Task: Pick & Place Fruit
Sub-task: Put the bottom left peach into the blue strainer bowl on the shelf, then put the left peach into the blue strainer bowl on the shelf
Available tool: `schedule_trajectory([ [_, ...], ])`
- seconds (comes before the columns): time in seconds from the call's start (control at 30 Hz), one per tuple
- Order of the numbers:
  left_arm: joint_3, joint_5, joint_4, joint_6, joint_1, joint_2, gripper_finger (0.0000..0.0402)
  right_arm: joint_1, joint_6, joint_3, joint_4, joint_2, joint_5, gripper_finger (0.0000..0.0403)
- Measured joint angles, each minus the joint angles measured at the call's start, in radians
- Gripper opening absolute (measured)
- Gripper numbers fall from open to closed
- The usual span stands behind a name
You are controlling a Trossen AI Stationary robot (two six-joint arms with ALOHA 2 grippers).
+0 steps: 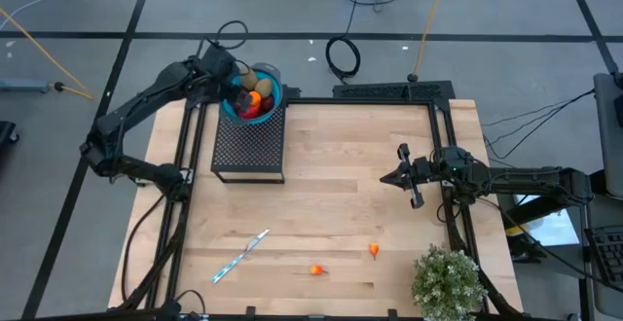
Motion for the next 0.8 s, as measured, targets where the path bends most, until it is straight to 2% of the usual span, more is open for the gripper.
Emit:
schedule_trajectory([
  [0.13, 0.0, 0.032, -0.019, -0.001, 0.006, 0.021, 0.0108, 0.0, -0.022, 0.0, 0.0, 0.0, 0.0, 0.0],
  [0.53, 0.0, 0.031, -0.019, 0.013, 0.006, 0.03, 0.0112, 0.0, -0.024, 0.0, 0.0, 0.0, 0.0, 0.0],
  [0.63, 0.0, 0.03, -0.019, 0.026, 0.006, 0.031, 0.0134, 0.0, -0.024, 0.0, 0.0, 0.0, 0.0, 0.0],
  [0.8, 0.0, 0.029, -0.018, 0.025, 0.006, 0.031, 0.0194, 0.0, -0.024, 0.0, -0.001, 0.0, 0.0, 0.0],
])
